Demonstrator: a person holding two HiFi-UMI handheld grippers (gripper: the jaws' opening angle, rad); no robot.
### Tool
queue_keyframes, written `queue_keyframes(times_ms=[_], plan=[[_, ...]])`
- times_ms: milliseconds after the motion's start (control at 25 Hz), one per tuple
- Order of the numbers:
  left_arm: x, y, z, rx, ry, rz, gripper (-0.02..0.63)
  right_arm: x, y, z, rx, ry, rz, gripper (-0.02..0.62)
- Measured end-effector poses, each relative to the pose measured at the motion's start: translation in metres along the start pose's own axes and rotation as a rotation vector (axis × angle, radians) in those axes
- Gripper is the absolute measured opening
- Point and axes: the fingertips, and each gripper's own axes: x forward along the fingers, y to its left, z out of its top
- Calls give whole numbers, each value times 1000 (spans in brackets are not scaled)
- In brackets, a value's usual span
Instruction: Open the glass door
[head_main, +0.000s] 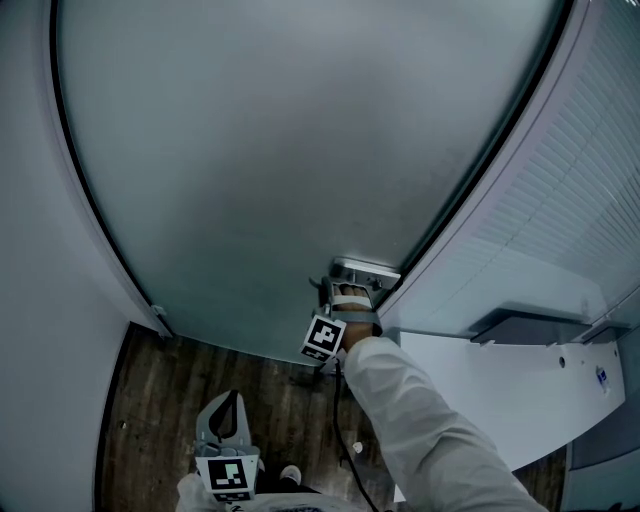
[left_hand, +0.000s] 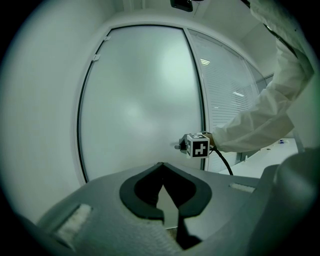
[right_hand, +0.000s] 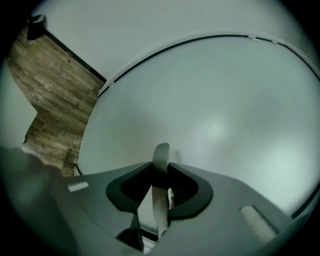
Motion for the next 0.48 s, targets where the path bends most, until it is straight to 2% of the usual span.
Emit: queue_keyframes(times_ms=[160, 320, 440, 480], plan=[[2, -8, 5, -9, -4, -9, 3, -1, 0, 3, -98, 39, -8, 104], [4, -19, -2, 18, 22, -22, 3, 4, 4, -1, -157, 69, -24, 104], [3, -21, -5, 8, 20, -19, 3, 7, 8, 0, -177, 81, 10, 103], [2, -22, -5, 16, 23, -21, 3, 8, 11, -1, -213, 99, 28, 103]])
